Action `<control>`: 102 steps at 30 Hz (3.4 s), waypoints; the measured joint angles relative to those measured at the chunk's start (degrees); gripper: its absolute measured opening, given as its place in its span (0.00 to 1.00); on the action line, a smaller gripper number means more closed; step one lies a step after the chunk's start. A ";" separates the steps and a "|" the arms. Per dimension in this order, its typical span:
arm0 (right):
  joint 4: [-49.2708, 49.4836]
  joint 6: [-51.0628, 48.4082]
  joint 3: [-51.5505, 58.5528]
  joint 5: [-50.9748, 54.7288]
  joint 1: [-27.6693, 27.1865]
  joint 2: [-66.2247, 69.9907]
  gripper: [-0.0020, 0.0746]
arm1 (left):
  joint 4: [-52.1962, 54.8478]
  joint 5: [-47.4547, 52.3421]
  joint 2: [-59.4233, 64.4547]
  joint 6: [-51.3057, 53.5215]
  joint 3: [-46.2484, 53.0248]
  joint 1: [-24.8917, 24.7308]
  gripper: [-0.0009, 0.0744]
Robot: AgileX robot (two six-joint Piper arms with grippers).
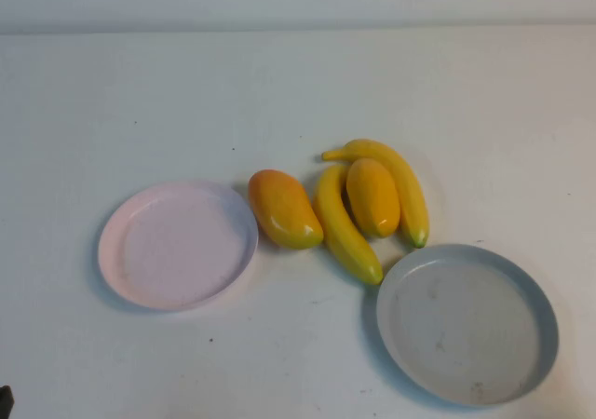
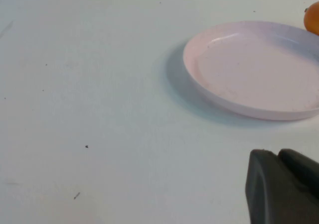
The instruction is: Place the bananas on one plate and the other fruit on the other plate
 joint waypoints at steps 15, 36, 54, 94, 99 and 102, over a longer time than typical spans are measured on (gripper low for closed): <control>0.00 -0.10 0.00 0.00 0.00 0.00 0.01 | 0.00 0.00 0.00 0.00 0.00 0.00 0.01; 0.00 -0.10 0.00 0.00 0.00 0.00 0.00 | -6.34 -1.95 0.00 -0.35 0.00 0.00 0.01; 0.00 -0.10 0.00 0.00 0.00 0.00 0.00 | -33.67 -11.03 1.01 -2.00 -0.79 0.00 0.01; 0.00 -0.10 0.00 0.00 0.00 0.00 0.00 | 0.83 32.89 98.19 -10.78 -84.39 -25.52 0.01; 0.00 -0.10 0.00 0.00 0.00 0.00 0.00 | 6.97 37.57 103.71 -16.42 -92.70 -29.93 0.01; 0.00 -0.10 0.00 0.00 0.00 0.00 0.00 | 8.12 38.86 106.33 -17.64 -96.16 -30.34 0.01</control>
